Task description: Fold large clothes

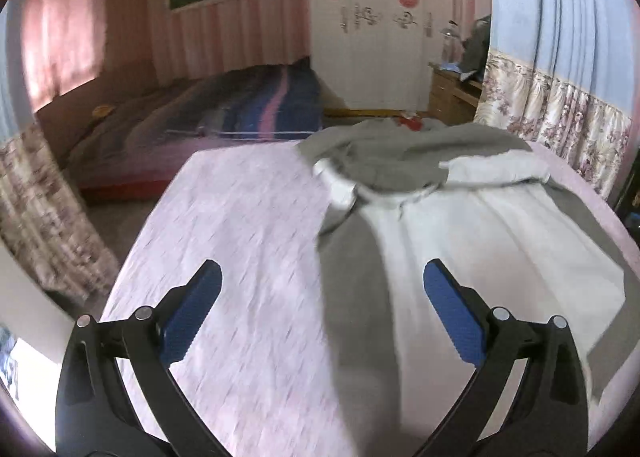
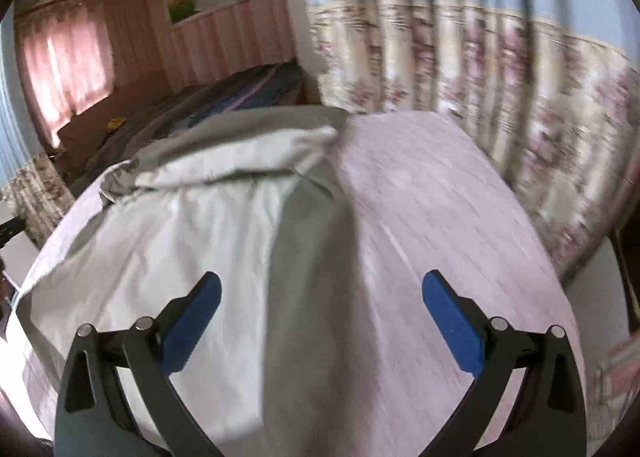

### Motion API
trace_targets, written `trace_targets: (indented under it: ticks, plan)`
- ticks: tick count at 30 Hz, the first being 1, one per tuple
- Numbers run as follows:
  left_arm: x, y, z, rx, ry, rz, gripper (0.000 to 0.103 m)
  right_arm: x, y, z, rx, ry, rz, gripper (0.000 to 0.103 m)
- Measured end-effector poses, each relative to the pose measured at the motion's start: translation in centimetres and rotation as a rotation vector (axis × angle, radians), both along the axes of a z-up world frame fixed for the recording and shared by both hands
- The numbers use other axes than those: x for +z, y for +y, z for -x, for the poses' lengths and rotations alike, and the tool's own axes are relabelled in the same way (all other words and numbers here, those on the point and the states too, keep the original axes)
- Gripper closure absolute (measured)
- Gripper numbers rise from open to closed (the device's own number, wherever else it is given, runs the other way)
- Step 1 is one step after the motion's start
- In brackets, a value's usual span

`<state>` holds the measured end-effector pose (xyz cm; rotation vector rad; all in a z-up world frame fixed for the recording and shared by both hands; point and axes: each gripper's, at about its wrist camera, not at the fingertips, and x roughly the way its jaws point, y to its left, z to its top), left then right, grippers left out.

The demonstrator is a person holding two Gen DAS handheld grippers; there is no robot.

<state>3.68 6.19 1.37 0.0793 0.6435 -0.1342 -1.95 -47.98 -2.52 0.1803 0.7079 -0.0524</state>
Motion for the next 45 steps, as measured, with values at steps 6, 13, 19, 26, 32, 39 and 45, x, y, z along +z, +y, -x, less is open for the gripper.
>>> trace_targets:
  ticks: [6, 13, 19, 26, 32, 39, 45]
  plan:
    - [-2.7, 0.5, 7.2, 0.016, 0.004, 0.015, 0.003, -0.9, 0.9, 5.7, -0.043, -0.027, -0.072, 0.002]
    - [-5.6, -1.0, 10.7, 0.0, 0.034, 0.027, 0.003, -0.5, 4.0, 11.7, -0.034, -0.042, -0.042, 0.002]
    - [-6.2, -1.1, 13.8, 0.032, 0.054, 0.048, 0.003, -1.4, 5.6, 15.8, -0.001, -0.028, -0.038, 0.002]
    - [-8.0, -1.8, 14.1, 0.047, 0.085, 0.002, 0.003, -3.0, 5.7, 15.8, 0.0, -0.002, -0.04, 0.002]
    - [-10.1, -2.4, 11.7, 0.044, 0.156, 0.007, 0.003, -4.6, 5.3, 13.9, -0.002, 0.039, -0.052, 0.002]
    - [-9.7, -6.1, 9.6, -0.064, 0.202, -0.112, 0.003, -5.4, 7.4, 11.0, 0.068, 0.069, -0.047, 0.004]
    - [-9.3, -7.3, 7.8, -0.102, 0.188, -0.022, 0.017, -4.4, 9.9, 9.7, 0.142, 0.043, 0.011, 0.063]
